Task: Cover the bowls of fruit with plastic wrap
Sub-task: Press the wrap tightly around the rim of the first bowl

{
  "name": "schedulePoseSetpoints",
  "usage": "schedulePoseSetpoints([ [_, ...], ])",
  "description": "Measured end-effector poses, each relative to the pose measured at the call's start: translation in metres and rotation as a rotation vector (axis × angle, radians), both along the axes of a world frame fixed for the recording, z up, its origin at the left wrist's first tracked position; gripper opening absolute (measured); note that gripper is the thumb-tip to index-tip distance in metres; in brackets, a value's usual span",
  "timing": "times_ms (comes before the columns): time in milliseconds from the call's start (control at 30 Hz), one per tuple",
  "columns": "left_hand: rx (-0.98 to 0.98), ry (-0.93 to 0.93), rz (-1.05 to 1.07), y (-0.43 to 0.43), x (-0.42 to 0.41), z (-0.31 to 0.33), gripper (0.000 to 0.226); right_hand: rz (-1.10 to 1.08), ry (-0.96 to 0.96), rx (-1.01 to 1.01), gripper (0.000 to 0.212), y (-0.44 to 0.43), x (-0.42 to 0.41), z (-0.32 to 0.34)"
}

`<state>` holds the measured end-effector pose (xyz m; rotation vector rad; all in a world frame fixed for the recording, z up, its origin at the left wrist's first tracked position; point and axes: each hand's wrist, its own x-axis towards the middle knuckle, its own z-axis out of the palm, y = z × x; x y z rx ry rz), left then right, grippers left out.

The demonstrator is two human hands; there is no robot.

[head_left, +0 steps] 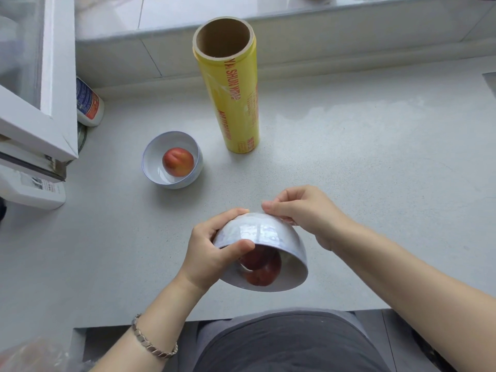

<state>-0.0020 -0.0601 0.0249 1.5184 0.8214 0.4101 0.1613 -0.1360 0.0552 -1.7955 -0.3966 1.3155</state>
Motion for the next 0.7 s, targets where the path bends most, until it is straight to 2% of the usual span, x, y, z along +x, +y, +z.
schedulePoseSetpoints([
  [100, 0.008, 0.017, 0.003, -0.003, -0.003, -0.001, 0.071, -0.068, -0.004, -0.02, 0.021, -0.001, -0.004, -0.006],
  [233, -0.008, 0.013, 0.005, -0.007, -0.004, -0.004, 0.072, -0.103, 0.03, -0.054, 0.03, -0.005, -0.009, -0.014],
  [333, -0.02, 0.001, -0.029, -0.008, -0.005, -0.002, 0.07, -0.068, 0.118, -0.098, 0.016, -0.008, -0.005, -0.015],
  [400, -0.034, -0.004, -0.035, -0.009, -0.006, -0.003, 0.069, -0.04, 0.135, -0.09, 0.016, -0.011, 0.003, -0.015],
  [467, -0.038, 0.001, -0.013, -0.007, -0.006, -0.005, 0.067, -0.054, -0.053, 0.01, 0.015, -0.014, 0.01, -0.01],
  [533, -0.042, 0.015, 0.01, -0.006, -0.006, -0.007, 0.055, -0.041, -0.265, 0.221, 0.009, -0.019, 0.012, 0.003],
  [567, -0.046, 0.02, 0.021, -0.005, -0.006, -0.008, 0.048, 0.026, -0.31, 0.315, 0.01, -0.022, 0.009, 0.009],
  [633, -0.044, 0.019, 0.046, -0.004, -0.004, -0.009, 0.047, 0.263, -0.362, 0.375, 0.033, -0.027, -0.005, 0.012],
  [700, -0.046, 0.01, 0.085, -0.003, -0.001, -0.008, 0.062, 0.472, -0.451, 0.35, 0.052, -0.029, -0.017, 0.002],
])
